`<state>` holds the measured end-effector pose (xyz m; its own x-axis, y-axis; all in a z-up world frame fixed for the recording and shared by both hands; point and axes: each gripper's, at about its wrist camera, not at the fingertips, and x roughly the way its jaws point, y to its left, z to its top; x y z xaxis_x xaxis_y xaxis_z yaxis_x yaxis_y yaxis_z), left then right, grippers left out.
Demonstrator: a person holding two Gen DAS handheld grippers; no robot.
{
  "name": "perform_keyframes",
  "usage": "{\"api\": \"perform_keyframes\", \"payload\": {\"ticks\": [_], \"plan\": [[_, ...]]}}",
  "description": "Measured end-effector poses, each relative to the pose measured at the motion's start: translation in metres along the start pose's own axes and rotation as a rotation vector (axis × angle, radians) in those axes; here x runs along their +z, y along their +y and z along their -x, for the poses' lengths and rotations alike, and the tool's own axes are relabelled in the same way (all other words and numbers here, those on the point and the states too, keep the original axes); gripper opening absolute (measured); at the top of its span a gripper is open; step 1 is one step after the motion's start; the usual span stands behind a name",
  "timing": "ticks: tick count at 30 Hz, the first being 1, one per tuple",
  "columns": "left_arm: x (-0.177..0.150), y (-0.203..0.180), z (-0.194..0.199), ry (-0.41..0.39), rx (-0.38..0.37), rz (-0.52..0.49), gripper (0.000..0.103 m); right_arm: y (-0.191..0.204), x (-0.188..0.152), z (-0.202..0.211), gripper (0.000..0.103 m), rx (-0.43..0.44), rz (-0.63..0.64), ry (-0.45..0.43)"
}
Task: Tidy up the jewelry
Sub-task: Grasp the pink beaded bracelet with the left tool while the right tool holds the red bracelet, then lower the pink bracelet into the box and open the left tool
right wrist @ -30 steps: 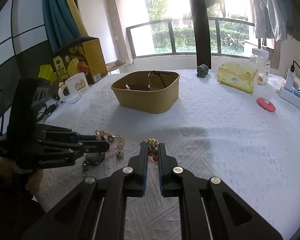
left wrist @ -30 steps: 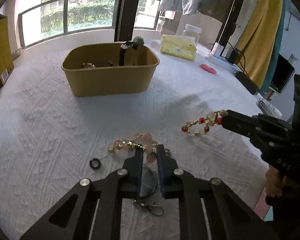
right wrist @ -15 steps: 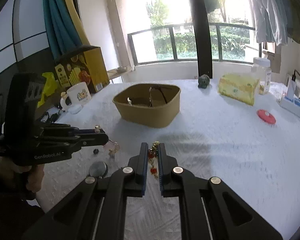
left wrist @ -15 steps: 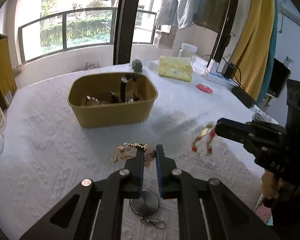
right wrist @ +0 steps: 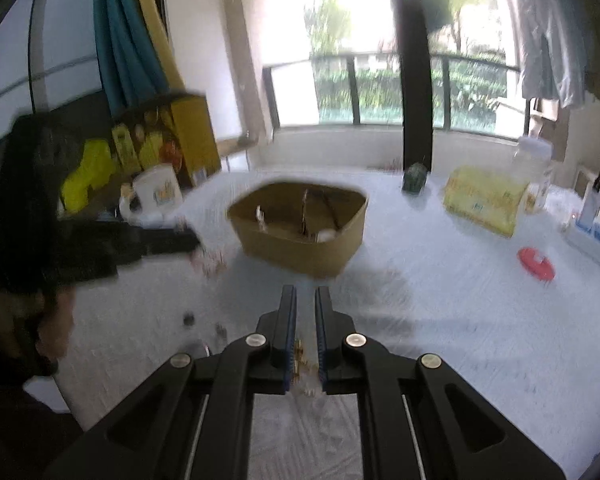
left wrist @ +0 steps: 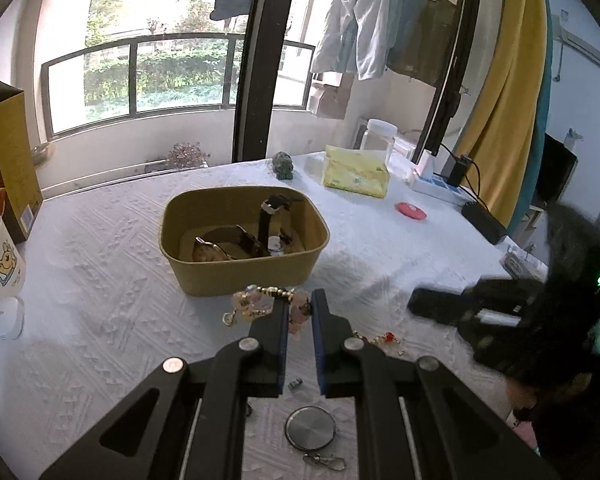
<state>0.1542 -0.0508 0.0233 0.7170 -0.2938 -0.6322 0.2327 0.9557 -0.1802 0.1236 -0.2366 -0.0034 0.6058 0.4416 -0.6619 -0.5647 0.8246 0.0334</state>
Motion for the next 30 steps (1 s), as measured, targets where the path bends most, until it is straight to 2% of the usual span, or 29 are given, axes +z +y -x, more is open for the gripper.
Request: {"api": "perform_keyframes", "payload": {"ticks": [2,3,4,6,11,14,16,18,21,30], "plan": [[0.000,0.002,0.001,-0.002,0.000,0.005,0.010,0.002,-0.010,-0.016,0.010,-0.021,0.012,0.062],[-0.001,0.004,0.001,-0.003,-0.001,0.010,0.010,0.002,-0.014,-0.021,0.016,-0.027,0.007,0.082],[-0.001,0.005,0.001,-0.003,-0.002,0.013,0.010,0.001,-0.017,-0.028,0.030,-0.032,0.000,0.105],[-0.004,0.007,0.001,0.001,-0.007,0.022,0.010,0.001,-0.022,-0.038,0.046,-0.028,-0.002,0.136],[-0.007,0.014,0.002,-0.002,-0.016,0.034,0.010,0.009,-0.017,-0.050,0.046,-0.013,0.030,0.149],[-0.007,0.018,0.002,-0.008,-0.012,0.036,0.010,0.015,-0.012,-0.064,0.044,-0.015,0.045,0.184],[-0.007,0.021,0.003,-0.011,-0.011,0.034,0.010,0.019,-0.011,-0.070,0.028,-0.007,0.045,0.202],[-0.007,0.024,0.004,-0.017,-0.013,0.037,0.010,0.023,-0.011,-0.081,0.019,-0.014,0.054,0.237],[-0.002,0.028,0.004,-0.028,-0.017,0.032,0.010,0.022,-0.009,-0.083,0.007,-0.042,0.062,0.233],[0.021,0.031,-0.010,-0.055,-0.045,0.003,0.010,0.018,0.022,-0.050,0.007,-0.062,0.059,0.095]]}}
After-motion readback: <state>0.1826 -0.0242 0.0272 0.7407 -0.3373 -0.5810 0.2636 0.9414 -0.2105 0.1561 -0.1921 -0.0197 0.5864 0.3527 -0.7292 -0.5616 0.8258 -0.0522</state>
